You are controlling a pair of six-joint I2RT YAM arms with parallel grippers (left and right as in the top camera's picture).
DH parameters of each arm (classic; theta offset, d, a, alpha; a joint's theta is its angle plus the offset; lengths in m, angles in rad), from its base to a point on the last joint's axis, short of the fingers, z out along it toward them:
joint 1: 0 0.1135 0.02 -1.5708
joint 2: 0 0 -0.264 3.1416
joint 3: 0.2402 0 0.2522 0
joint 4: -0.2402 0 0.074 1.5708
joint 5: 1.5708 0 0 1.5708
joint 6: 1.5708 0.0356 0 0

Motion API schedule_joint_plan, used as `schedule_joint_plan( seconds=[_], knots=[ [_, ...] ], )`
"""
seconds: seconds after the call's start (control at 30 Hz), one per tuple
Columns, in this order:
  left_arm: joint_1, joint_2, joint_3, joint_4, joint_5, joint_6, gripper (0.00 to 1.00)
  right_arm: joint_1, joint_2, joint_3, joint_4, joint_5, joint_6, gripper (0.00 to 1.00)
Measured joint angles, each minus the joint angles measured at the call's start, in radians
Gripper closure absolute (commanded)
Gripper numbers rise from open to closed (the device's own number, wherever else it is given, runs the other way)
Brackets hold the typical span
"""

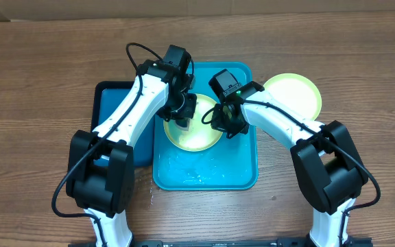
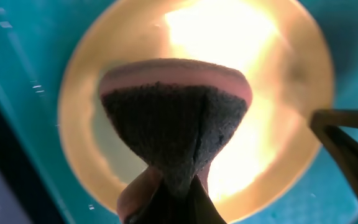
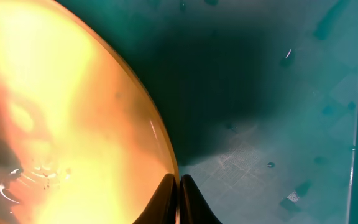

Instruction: Clean dirty plates on tray and stack at the side

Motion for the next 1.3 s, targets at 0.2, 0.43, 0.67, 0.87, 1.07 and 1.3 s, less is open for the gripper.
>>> schedule_joint_plan(
  seconds=[0.2, 0.43, 0.67, 0.87, 1.07, 1.3],
  knots=[
    [-0.013, 0.0, -0.043, 0.051, -0.058, -0.037, 0.96, 0.0, 0.0, 0.0, 0.0, 0.0, 0.0, 0.96],
    [-0.013, 0.0, -0.13, 0.182, -0.079, -0.038, 0.96, 0.0, 0.0, 0.0, 0.0, 0.0, 0.0, 0.96],
    [-0.013, 0.0, -0.211, 0.313, -0.086, -0.031, 0.96, 0.0, 0.0, 0.0, 0.0, 0.0, 0.0, 0.96],
    [-0.013, 0.0, -0.249, 0.368, -0.084, -0.031, 0.96, 0.0, 0.0, 0.0, 0.0, 0.0, 0.0, 0.96],
    [-0.013, -0.021, -0.3, 0.431, -0.073, -0.03, 0.96, 0.0, 0.0, 0.0, 0.0, 0.0, 0.0, 0.96],
    [-0.006, -0.024, -0.315, 0.458, -0.002, -0.015, 0.96, 0.0, 0.0, 0.0, -0.005, 0.005, 0.0, 0.96]
  ],
)
